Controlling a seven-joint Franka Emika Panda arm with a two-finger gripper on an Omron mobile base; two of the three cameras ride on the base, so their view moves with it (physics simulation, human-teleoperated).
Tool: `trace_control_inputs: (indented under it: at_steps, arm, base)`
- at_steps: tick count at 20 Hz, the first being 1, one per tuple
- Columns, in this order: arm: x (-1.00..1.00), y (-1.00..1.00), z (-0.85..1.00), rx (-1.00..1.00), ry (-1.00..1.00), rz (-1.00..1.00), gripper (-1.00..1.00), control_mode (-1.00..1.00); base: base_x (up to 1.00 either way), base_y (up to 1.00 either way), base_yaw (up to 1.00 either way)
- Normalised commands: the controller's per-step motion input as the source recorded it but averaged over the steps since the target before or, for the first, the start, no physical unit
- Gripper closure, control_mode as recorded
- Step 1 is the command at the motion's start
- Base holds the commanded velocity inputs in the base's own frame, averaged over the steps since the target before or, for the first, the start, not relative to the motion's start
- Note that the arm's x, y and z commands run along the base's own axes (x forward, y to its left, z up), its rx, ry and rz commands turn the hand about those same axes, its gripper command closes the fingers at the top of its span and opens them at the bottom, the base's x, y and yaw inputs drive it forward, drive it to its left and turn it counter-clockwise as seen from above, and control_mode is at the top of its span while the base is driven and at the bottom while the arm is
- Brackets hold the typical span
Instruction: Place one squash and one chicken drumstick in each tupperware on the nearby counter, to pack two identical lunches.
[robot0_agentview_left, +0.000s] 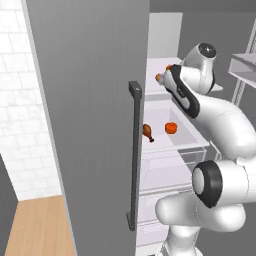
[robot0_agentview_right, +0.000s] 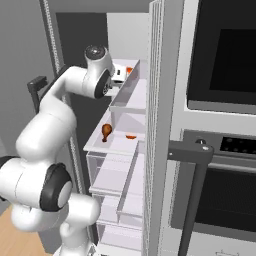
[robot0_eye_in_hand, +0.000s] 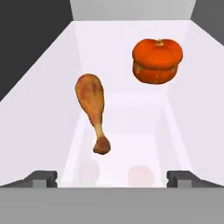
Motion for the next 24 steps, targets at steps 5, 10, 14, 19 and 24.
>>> trace_control_inputs:
  at_steps: [5,10,14,19,24]
  arm:
    - [0.72,0.0,-0.2,0.0,0.01,0.02,-1.0,-1.0]
    - [0.67,0.0,-0.25,0.0,0.01,0.02,-1.0,-1.0]
    - [0.61,0.0,-0.2,0.0,0.03,0.02,-1.0,-1.0]
    - [0.31,0.03,-0.32,-0.01,0.09,0.01,1.0,-1.0]
    - [-0.03,0.25,-0.68,-0.08,0.05,0.0,1.0,-1.0]
  base:
    - [0.0,0.0,0.0]
    - [0.0,0.0,0.0]
    - [0.0,0.0,0.0]
    - [0.0,0.0,0.0]
    - [0.0,0.0,0.0]
